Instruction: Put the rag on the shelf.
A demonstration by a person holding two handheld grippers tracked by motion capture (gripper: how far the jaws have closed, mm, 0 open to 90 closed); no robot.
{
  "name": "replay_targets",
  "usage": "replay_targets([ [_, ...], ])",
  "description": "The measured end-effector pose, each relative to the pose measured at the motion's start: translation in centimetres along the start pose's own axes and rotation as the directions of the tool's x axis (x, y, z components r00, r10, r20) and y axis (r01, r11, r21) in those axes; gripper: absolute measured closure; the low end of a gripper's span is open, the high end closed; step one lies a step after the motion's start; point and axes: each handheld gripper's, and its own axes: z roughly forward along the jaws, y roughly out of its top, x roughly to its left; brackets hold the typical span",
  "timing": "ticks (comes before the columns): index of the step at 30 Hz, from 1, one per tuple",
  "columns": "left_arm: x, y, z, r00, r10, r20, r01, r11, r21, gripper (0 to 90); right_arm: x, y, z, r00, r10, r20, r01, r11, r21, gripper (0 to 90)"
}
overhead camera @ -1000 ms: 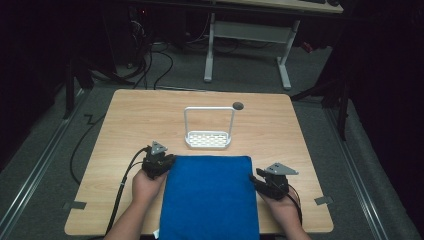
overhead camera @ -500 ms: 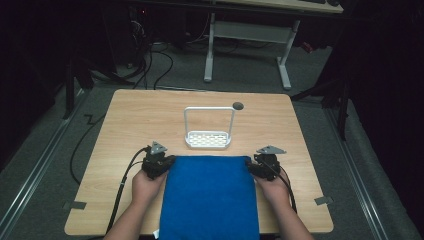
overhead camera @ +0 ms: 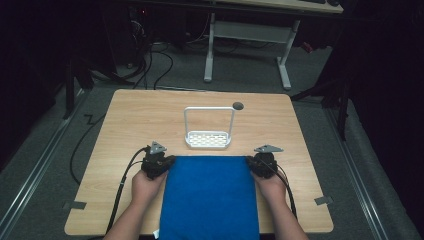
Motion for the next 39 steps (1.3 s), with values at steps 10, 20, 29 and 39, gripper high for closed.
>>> replay_targets([
  [10, 0.0, -0.3, -0.7, 0.9999, -0.005, 0.015, 0.005, 0.9986, -0.052, 88.2, 0.9, -0.6, -1.1, 0.9979, -0.064, -0.011, 0.063, 0.993, -0.095, 88.6],
  [20, -0.5, -0.5, -3.4, 1.0000, -0.002, 0.003, 0.003, 0.9816, -0.191, 88.3, 3.3, -0.2, -3.0, 0.9921, -0.125, -0.009, 0.121, 0.972, -0.203, 88.6],
  [29, -1.6, 0.3, -6.3, 0.9999, 0.014, -0.004, -0.015, 0.9532, -0.302, 88.3, 3.3, 0.2, -5.0, 0.9942, -0.107, -0.006, 0.101, 0.953, -0.285, 88.6],
  [39, -3.1, 1.6, -10.0, 0.9978, 0.056, -0.035, -0.066, 0.8822, -0.466, 88.4, 3.9, 1.4, -9.1, 0.9934, -0.106, 0.043, 0.114, 0.886, -0.449, 88.6],
])
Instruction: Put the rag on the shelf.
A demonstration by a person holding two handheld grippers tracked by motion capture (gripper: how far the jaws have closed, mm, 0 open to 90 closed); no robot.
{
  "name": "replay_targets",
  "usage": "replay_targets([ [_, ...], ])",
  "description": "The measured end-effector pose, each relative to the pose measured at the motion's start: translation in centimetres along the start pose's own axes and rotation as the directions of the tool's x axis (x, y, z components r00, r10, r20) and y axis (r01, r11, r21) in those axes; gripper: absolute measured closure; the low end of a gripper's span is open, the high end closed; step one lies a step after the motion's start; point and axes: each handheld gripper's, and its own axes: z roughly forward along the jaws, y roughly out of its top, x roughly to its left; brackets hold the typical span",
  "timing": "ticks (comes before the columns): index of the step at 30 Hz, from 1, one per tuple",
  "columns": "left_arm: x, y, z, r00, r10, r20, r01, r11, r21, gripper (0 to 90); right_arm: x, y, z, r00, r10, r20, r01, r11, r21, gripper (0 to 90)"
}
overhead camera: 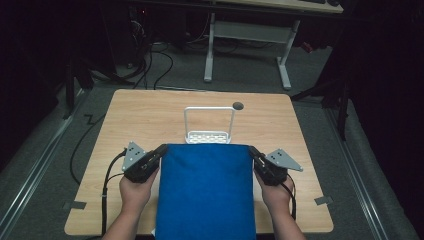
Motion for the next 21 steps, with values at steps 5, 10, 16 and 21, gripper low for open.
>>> replay_targets([
  [5, -0.7, 1.5, -0.7, 0.9995, 0.032, -0.001, -0.032, 0.9977, -0.059, 88.4, 0.4, 1.5, -0.9, 0.9999, -0.010, 0.001, 0.010, 0.998, -0.060, 88.6],
  [10, -0.7, 3.2, -0.8, 0.9988, 0.049, -0.007, -0.050, 0.9936, -0.101, 88.4, 0.6, 3.0, -1.0, 0.9998, -0.021, -0.001, 0.021, 0.995, -0.101, 88.6],
  [16, -0.4, 5.1, -0.8, 0.9978, 0.062, -0.023, -0.064, 0.9871, -0.147, 88.4, 0.3, 5.1, -1.0, 0.9998, -0.021, 0.008, 0.021, 0.988, -0.151, 88.6],
  [21, 0.1, 6.9, -0.7, 0.9964, 0.074, -0.040, -0.080, 0.9809, -0.177, 88.4, 0.0, 7.1, -1.1, 0.9994, -0.029, 0.017, 0.032, 0.981, -0.192, 88.7],
])
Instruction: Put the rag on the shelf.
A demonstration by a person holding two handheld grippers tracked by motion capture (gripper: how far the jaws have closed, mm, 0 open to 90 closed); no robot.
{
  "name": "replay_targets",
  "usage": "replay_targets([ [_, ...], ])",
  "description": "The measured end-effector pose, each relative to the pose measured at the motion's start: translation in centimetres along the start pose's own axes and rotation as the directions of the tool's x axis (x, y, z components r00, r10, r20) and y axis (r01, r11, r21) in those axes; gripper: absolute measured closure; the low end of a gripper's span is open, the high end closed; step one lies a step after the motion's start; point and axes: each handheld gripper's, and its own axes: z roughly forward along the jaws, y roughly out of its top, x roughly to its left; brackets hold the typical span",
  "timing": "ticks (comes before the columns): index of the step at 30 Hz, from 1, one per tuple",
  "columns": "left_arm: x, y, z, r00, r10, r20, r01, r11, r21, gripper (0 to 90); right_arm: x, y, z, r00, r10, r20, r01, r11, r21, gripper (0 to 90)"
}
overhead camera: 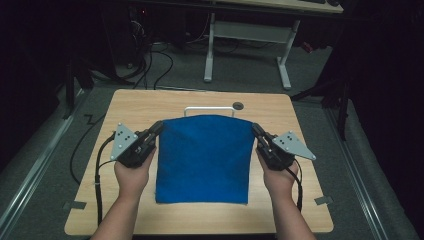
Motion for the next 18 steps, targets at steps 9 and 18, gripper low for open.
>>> replay_targets([
  [9, 0.7, 2.8, 0.6, 0.9996, 0.024, -0.014, -0.024, 0.9984, -0.050, 88.5, -0.6, 2.7, 0.5, 0.9997, -0.019, 0.013, 0.020, 0.999, -0.051, 88.7],
  [18, 0.8, 4.4, 1.3, 0.9993, 0.033, -0.015, -0.034, 0.9972, -0.067, 88.6, -1.7, 4.6, 0.5, 0.9995, -0.013, 0.029, 0.015, 0.996, -0.082, 88.7],
])
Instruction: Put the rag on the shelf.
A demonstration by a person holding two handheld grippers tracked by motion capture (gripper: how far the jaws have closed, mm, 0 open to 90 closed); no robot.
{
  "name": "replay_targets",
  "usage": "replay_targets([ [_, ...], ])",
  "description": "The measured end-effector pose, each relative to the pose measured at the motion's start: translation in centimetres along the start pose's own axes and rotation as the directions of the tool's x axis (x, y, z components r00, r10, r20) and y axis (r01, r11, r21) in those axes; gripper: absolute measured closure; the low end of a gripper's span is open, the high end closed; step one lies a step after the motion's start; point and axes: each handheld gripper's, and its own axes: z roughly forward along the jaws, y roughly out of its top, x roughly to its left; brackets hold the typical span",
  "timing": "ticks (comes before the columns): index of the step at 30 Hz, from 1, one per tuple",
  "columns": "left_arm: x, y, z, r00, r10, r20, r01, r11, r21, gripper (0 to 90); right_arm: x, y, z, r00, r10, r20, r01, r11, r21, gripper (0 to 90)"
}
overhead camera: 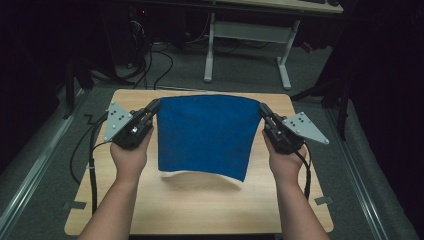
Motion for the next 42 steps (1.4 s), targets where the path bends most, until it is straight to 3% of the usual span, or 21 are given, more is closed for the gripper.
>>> replay_targets([
  [4, 0.1, 0.2, 0.8, 0.9999, 0.011, 0.004, -0.011, 0.9999, 0.009, 88.6, -0.6, 0.0, 0.2, 0.9999, 0.011, 0.002, -0.011, 1.000, 0.006, 88.8],
  [10, 1.4, 0.9, 3.0, 0.9996, 0.027, -0.001, -0.027, 0.9989, 0.038, 88.6, -2.2, 0.4, 1.3, 0.9987, 0.046, 0.022, -0.047, 0.998, 0.031, 88.9],
  [17, 2.5, 1.8, 5.6, 0.9982, 0.056, -0.019, -0.055, 0.9946, 0.088, 88.6, -3.4, 1.3, 3.3, 0.9982, 0.040, 0.044, -0.042, 0.998, 0.043, 88.9],
  [24, 3.4, 2.3, 8.1, 0.9934, 0.107, -0.040, -0.101, 0.9863, 0.130, 88.6, -4.6, 1.7, 6.2, 0.9966, 0.037, 0.073, -0.042, 0.997, 0.063, 89.0],
  [29, 4.2, 2.3, 9.7, 0.9854, 0.160, -0.057, -0.149, 0.9749, 0.166, 88.5, -5.4, 1.8, 8.1, 0.9957, 0.032, 0.087, -0.040, 0.995, 0.089, 89.0],
  [31, 4.5, 2.1, 10.2, 0.9847, 0.161, -0.067, -0.148, 0.9754, 0.163, 88.6, -5.7, 1.8, 8.9, 0.9952, 0.044, 0.088, -0.052, 0.994, 0.095, 89.0],
  [34, 5.0, 1.7, 11.2, 0.9814, 0.173, -0.082, -0.156, 0.9698, 0.188, 88.6, -5.9, 1.8, 10.4, 0.9952, 0.033, 0.092, -0.044, 0.992, 0.122, 89.0],
  [37, 5.9, 1.1, 11.9, 0.9846, 0.150, -0.089, -0.129, 0.9690, 0.211, 88.5, -6.2, 1.5, 11.7, 0.9958, 0.032, 0.085, -0.045, 0.988, 0.150, 89.0],
  [42, 6.5, -1.1, 13.0, 0.9873, 0.133, -0.087, -0.102, 0.9519, 0.289, 88.5, -6.4, 0.0, 13.8, 0.9956, 0.026, 0.090, -0.045, 0.975, 0.217, 89.0],
])
